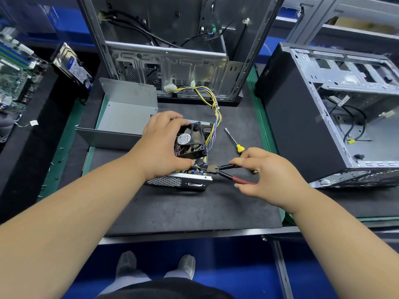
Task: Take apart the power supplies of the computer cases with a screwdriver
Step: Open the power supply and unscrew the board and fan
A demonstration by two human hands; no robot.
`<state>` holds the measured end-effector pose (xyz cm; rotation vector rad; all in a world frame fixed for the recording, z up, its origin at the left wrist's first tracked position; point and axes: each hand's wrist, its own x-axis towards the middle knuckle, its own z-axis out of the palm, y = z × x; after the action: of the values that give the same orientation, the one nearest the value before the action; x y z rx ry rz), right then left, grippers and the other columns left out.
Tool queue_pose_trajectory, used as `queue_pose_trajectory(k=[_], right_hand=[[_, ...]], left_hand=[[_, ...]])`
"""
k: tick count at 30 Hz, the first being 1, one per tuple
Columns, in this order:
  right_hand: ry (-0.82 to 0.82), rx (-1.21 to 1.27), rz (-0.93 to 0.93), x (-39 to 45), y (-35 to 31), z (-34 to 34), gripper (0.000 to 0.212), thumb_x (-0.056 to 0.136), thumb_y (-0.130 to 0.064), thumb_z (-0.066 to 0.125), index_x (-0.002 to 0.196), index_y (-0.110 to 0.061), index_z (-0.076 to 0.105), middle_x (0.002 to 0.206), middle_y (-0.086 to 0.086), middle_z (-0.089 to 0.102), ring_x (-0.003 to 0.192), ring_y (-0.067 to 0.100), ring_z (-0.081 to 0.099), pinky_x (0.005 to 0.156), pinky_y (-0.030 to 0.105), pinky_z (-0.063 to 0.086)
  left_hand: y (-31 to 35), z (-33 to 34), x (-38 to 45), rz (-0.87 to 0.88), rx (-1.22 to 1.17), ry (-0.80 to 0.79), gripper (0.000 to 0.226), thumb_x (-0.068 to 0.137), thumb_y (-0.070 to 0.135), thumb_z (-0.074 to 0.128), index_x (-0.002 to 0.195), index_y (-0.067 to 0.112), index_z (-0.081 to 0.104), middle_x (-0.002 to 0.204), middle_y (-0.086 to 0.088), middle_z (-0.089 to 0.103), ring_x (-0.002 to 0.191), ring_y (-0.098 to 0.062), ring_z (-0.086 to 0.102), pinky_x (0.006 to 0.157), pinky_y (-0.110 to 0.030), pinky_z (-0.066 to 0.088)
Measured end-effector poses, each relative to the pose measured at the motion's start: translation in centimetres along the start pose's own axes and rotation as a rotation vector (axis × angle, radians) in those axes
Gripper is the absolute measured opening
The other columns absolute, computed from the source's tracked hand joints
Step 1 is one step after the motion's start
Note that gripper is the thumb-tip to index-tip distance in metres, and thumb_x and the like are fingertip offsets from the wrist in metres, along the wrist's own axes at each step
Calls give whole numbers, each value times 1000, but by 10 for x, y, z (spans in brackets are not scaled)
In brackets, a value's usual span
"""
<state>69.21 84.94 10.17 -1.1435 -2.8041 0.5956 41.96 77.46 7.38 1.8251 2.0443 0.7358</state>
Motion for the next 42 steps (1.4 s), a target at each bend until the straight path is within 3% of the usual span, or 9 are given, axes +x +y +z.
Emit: queue_pose_trajectory(k=[4,8,12,17,25,28,36,42], right_hand=[[66,40,54,-5,12,-5,53,74,-43,78,125,-39,65,107,-25,54,95,2,52,78,27,47],[165,80,242,11,22,5,54,79,-46,75,128,-29,63,115,-11,58,114,16,52,98,40,45],[257,110,487,40,32,21,50,85,-54,68,126,-26,61,119,-2,56,116,24,50,91,44,49],[235,81,616,67,38,25,46,87,-50,66,123,-20,62,125,4,56,117,29,48,94,45,47],[210,23,331,21,4,-4,38,74,-44,76,111,-36,68,103,-18,57,105,16,50,75,33,45],[131,-52,222,7,-16,-14,40,72,-49,77,110,-39,69,98,-18,58,102,11,53,75,33,49],[30,-273,113,1,-46,-12,44,78,-61,70,118,-42,68,111,-20,60,102,9,49,72,30,51],[51,-342,92,4,-49,-10,41,79,-60,70,116,-42,69,110,-20,60,97,8,46,62,25,40]], left_hand=[[0,1,0,1,-1,2,90,62,41,85,141,23,45,140,5,35,135,-13,23,113,-26,17],[0,0,0,0,-1,6,90,62,41,85,141,23,46,139,4,36,135,-15,24,115,-29,19],[3,0,0,-4,-4,-2,89,63,40,85,141,22,46,140,4,36,135,-17,24,117,-33,21],[2,0,0,-8,-2,-9,89,63,40,84,141,23,45,140,4,35,136,-18,24,118,-34,21],[0,0,2,-7,5,-6,90,63,43,85,141,23,45,141,4,35,137,-19,24,118,-34,21],[-1,0,1,-4,9,-9,89,62,42,85,140,23,45,141,3,35,137,-19,24,117,-35,21],[0,0,1,7,10,-6,89,63,43,83,141,23,44,141,4,34,136,-19,23,115,-31,18],[-1,1,0,9,12,1,90,62,44,81,141,23,44,141,4,34,136,-18,23,114,-31,17]])
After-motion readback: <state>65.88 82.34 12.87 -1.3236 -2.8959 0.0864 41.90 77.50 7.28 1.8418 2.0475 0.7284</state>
